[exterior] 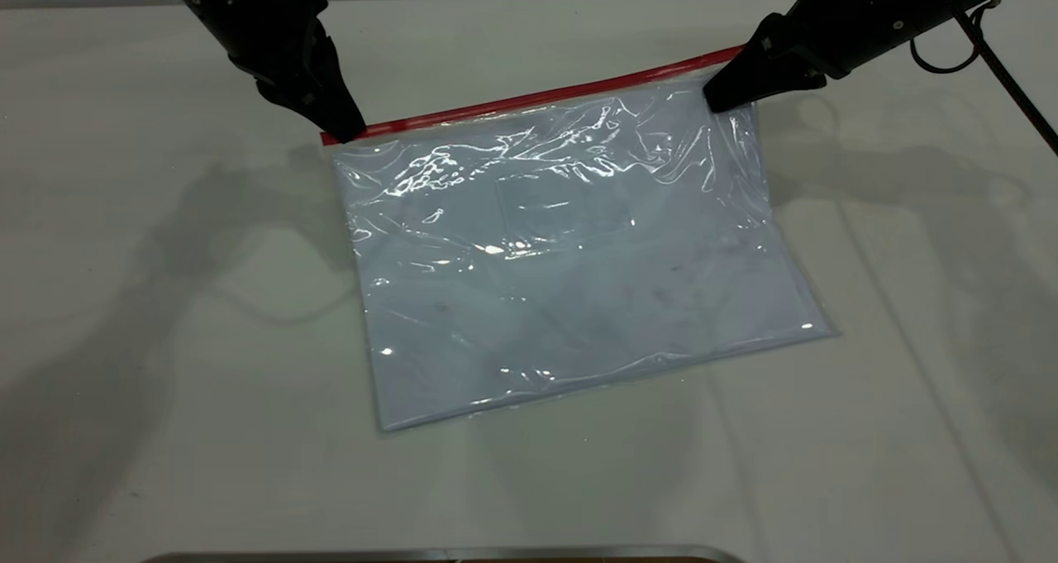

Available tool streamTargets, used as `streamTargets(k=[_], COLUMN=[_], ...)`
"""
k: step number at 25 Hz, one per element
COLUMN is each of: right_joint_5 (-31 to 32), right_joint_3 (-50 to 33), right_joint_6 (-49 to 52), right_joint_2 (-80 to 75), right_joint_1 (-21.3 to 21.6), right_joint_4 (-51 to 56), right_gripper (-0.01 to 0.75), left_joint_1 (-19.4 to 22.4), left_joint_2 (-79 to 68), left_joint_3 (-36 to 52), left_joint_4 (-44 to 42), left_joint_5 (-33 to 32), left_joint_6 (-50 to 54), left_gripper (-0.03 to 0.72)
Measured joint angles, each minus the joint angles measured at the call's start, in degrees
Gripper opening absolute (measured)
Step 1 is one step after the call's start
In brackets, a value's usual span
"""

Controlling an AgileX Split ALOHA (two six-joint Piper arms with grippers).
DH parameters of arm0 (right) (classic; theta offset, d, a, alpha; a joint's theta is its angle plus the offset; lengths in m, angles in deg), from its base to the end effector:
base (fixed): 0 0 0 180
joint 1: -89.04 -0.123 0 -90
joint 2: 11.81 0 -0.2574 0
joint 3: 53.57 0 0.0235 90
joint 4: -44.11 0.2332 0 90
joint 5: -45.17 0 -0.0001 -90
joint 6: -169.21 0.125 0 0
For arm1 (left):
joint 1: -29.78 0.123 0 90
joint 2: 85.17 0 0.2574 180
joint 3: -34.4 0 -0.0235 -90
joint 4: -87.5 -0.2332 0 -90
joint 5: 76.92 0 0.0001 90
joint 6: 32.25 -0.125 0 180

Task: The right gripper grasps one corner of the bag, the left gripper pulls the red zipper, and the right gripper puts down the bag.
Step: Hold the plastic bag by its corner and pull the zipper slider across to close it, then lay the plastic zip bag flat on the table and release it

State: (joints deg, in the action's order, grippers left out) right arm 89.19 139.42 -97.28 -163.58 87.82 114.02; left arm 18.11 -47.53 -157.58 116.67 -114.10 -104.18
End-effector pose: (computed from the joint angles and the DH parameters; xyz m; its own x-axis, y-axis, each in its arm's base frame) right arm 0.4330 0.0909 -0.0024 -0.7379 -0.3173 -0.5957 -0.6139 0.6822 0.3971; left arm 0.4134 -0.1230 0.0322 -0.4272 0.8129 -0.3959 0.8818 0.4714 0.0165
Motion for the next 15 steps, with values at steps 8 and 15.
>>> streamTargets(k=[8, 15], right_joint_5=[-5.3, -8.9], right_joint_3=[0.0, 0.0], right_joint_6=[1.0, 4.0], right_joint_2=[0.0, 4.9], right_joint_1=[0.9, 2.1], right_joint_4=[0.4, -1.4], right_gripper=[0.375, 0.643], left_joint_1=[0.7, 0.7], left_joint_2=[0.1, 5.7], left_joint_3=[0.0, 0.0], left_joint_4=[-2.2, -3.1], left_joint_5=[-0.8, -1.0], left_joint_6=[0.3, 11.8], left_gripper=[0.28, 0.551])
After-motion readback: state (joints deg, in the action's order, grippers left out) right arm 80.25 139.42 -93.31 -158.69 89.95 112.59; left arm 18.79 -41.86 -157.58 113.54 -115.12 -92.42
